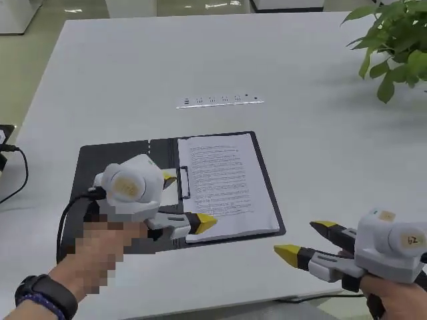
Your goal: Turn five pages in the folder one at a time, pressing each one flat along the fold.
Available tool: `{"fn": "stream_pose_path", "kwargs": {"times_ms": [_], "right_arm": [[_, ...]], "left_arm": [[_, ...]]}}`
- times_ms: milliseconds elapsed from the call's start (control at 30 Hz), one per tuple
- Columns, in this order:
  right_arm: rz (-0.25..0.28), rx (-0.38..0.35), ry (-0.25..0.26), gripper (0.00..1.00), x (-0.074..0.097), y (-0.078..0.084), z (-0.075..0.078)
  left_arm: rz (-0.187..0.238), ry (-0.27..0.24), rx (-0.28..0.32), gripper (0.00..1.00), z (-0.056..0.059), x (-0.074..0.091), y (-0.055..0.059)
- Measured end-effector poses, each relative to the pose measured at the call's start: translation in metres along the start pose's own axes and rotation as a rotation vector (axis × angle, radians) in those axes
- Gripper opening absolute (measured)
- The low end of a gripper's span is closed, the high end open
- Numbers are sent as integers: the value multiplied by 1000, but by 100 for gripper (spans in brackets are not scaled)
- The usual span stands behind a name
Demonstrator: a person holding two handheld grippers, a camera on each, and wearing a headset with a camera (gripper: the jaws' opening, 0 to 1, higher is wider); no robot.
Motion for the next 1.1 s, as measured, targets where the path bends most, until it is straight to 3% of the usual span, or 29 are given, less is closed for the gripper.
{"fn": "stream_pose_path", "kwargs": {"times_ms": [100, 300, 533, 767, 867, 967, 1100], "right_arm": [[1, -8, 3, 62, 1, 2, 3], [-4, -17, 4, 62, 3, 7, 8], [-10, -31, 7, 62, 3, 12, 12], [-25, -38, 1, 62, 0, 15, 15], [-31, -44, -5, 62, -2, 17, 18], [-35, -41, -9, 61, -2, 18, 19], [-36, -48, -10, 61, -2, 19, 23]], "left_arm": [[-30, 25, -32, 73, 1, -15, -5], [-53, 71, -32, 72, 8, -45, -13], [-105, 101, -33, 72, 9, -85, -11], [-147, 80, -36, 72, 13, -121, -1], [-153, 75, 30, 71, 14, -137, 4], [-156, 32, 21, 72, 14, -153, 9], [-156, 3, 54, 72, 14, -167, 13]]}}
Point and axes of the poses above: the centre of the closed fingertips' face, and the gripper's own axes: x roughly backward along the fingers, z roughly to its right, y roughly out of its underside, the point moved 10 cm from there along x, roughly backward along the fingers, and after that the axes turned 14 degrees about x, right-handed, at the moved point
